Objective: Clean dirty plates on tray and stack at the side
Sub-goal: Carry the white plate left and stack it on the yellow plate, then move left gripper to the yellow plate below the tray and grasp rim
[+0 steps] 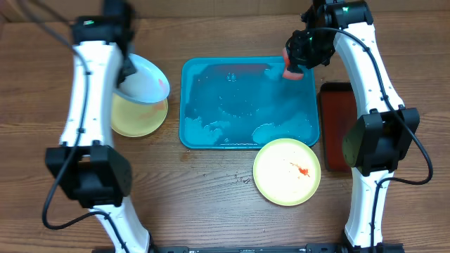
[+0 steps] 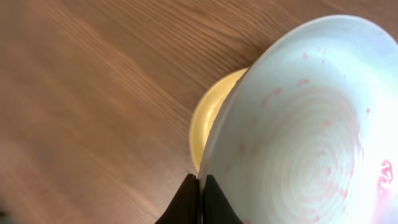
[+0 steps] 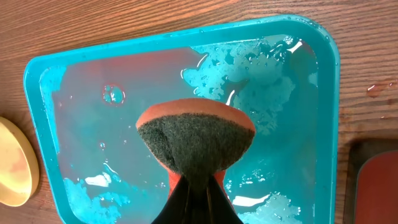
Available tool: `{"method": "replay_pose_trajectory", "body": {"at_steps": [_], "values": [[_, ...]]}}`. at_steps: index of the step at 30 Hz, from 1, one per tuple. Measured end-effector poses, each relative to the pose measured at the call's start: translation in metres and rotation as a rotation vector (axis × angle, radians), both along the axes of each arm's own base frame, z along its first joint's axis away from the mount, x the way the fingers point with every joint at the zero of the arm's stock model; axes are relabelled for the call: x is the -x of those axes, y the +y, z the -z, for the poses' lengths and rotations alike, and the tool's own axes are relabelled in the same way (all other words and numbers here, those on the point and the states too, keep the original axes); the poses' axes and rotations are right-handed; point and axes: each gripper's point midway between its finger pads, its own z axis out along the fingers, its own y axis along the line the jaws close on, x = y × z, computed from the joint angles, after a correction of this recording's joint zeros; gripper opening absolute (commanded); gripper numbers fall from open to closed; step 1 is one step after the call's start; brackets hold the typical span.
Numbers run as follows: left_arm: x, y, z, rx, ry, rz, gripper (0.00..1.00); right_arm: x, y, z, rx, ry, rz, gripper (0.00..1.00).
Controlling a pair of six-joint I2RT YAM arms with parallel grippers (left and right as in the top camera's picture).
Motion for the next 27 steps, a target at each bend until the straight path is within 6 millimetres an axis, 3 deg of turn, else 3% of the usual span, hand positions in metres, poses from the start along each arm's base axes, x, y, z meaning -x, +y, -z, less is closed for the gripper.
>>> {"method": "replay_pose_trajectory", "body": {"at_steps": [5, 8, 12, 13, 14, 15, 16, 18, 20, 23, 27], "values": [[0.004, 0.024, 0.051, 0.207, 0.024, 0.014, 0.04, 0.000, 0.000, 0.000, 0.000, 0.000, 0.001, 0.04], [0.017, 0.037, 0.086, 0.297, 0.047, -0.016, 0.04, 0.000, 0.000, 0.000, 0.000, 0.000, 0.001, 0.04], [0.032, 0.053, 0.119, 0.374, 0.041, -0.062, 0.04, 0.000, 0.000, 0.000, 0.000, 0.000, 0.000, 0.04], [0.033, 0.055, 0.124, 0.386, 0.038, -0.067, 0.06, 0.000, 0.000, 0.000, 0.000, -0.001, 0.001, 0.04], [0.033, 0.055, 0.129, 0.396, 0.027, -0.068, 0.15, 0.000, 0.000, 0.000, 0.000, -0.001, 0.001, 0.04], [0.031, 0.054, 0.133, 0.405, 0.017, -0.065, 0.36, 0.000, 0.000, 0.000, 0.000, -0.001, 0.001, 0.04], [0.031, 0.053, 0.135, 0.411, 0.018, -0.056, 0.50, -0.001, 0.000, 0.000, 0.000, -0.002, 0.001, 0.04], [0.028, 0.047, 0.136, 0.422, 0.007, -0.041, 0.69, -0.001, 0.000, 0.000, -0.001, -0.003, 0.001, 0.04], [0.023, 0.040, 0.136, 0.429, 0.000, -0.020, 0.82, -0.001, 0.000, 0.000, -0.002, -0.006, 0.001, 0.04], [0.018, 0.024, 0.133, 0.438, 0.009, 0.026, 0.84, 0.000, 0.000, 0.000, 0.000, -0.001, 0.001, 0.04], [-0.002, -0.004, 0.103, 0.430, -0.002, 0.155, 0.85, 0.000, 0.000, 0.000, 0.000, 0.001, 0.001, 0.04]]}}
